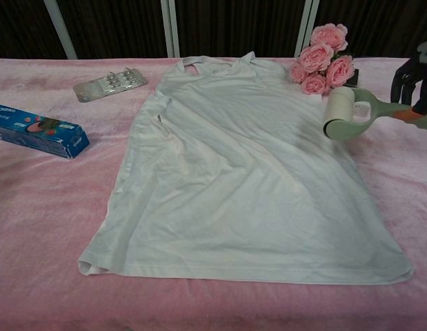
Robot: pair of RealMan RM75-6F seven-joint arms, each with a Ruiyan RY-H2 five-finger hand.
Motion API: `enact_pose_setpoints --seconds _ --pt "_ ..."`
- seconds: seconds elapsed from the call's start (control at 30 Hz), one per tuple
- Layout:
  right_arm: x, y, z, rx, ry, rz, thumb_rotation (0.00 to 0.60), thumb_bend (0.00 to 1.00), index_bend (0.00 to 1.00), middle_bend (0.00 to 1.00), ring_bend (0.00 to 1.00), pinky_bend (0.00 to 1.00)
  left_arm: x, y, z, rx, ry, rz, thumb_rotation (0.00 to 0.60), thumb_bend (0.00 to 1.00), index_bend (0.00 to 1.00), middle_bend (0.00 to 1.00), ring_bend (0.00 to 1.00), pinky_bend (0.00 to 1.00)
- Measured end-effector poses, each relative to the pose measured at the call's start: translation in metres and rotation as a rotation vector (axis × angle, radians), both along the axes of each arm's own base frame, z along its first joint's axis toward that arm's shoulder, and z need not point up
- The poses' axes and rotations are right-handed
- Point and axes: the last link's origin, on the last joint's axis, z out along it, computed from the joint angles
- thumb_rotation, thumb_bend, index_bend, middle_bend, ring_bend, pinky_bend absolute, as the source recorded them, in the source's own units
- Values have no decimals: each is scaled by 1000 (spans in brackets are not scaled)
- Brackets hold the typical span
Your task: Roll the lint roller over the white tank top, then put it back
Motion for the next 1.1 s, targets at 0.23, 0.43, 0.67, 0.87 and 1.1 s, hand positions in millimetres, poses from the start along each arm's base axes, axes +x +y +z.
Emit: enact_pose_setpoints --seconds 0.23,0.43,0.67,0.87,1.1 --pt "24 -3 -4 36 -13 -44 600 601 740 578 538 432 0 0 0 -1 -4 0 600 355 124 40 46 218" --pt "41 -4 -20 67 -33 -50 600 602 745 579 539 432 0 0 0 -2 -7 1 600 355 124 40 46 219" --pt "47 -3 -42 89 -55 -40 600 603 747 580 539 432 0 0 1 2 -11 3 600 355 124 40 46 223" --pt "45 -4 -56 67 -25 -9 600 607 748 580 539 432 0 0 1 1 -12 4 600 355 124 40 46 224" --pt "43 -5 -66 69 35 13 600 609 749 581 539 432 0 1 1 1 -12 5 600 355 124 40 47 225"
